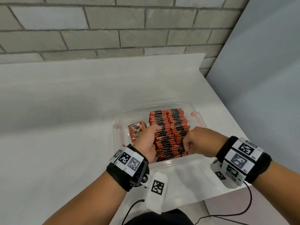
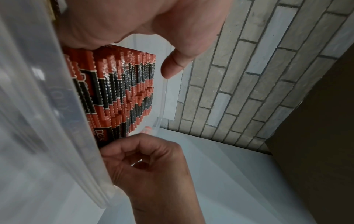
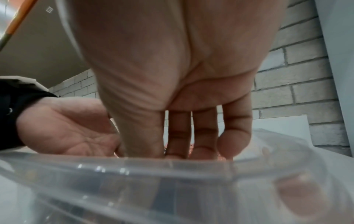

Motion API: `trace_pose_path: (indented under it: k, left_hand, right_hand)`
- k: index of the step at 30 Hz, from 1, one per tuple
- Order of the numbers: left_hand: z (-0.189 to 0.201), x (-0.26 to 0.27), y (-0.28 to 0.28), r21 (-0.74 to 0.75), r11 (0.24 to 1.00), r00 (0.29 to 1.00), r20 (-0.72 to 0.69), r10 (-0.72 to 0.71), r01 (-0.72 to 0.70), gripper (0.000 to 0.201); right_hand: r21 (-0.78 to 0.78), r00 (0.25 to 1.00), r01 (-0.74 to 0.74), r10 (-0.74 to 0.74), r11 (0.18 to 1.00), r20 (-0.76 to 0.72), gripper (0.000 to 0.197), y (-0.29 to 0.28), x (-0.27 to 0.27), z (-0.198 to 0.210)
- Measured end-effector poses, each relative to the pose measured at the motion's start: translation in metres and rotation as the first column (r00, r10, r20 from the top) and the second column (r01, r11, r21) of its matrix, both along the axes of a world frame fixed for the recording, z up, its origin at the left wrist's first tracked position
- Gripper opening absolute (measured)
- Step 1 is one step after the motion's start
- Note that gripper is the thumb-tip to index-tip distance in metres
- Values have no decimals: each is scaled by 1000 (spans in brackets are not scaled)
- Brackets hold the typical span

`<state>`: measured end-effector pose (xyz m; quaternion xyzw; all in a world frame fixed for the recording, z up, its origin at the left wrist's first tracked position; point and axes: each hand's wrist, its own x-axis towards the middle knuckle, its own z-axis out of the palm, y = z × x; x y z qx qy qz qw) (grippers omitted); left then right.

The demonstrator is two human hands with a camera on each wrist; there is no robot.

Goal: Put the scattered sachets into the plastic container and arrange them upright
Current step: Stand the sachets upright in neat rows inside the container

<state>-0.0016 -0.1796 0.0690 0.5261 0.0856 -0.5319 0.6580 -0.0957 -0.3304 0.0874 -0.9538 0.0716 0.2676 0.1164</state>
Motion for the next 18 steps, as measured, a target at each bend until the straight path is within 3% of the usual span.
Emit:
trace_pose_path:
  k: [11, 16, 18]
  left_hand:
    - [1, 1, 3, -29, 1000, 999, 31, -10, 11, 14]
    - [8, 22, 25, -64, 997, 993, 102, 52, -46, 7]
    - [9, 43, 45, -108, 990, 992, 71, 102, -94, 23]
  right_hand:
    - [-62, 1000, 8, -8, 998, -2, 16, 1, 1, -2]
    - [74, 992, 122, -122, 990, 3, 15, 3, 3, 17]
    - [182, 984, 161, -172, 970, 48, 15, 12, 9, 29]
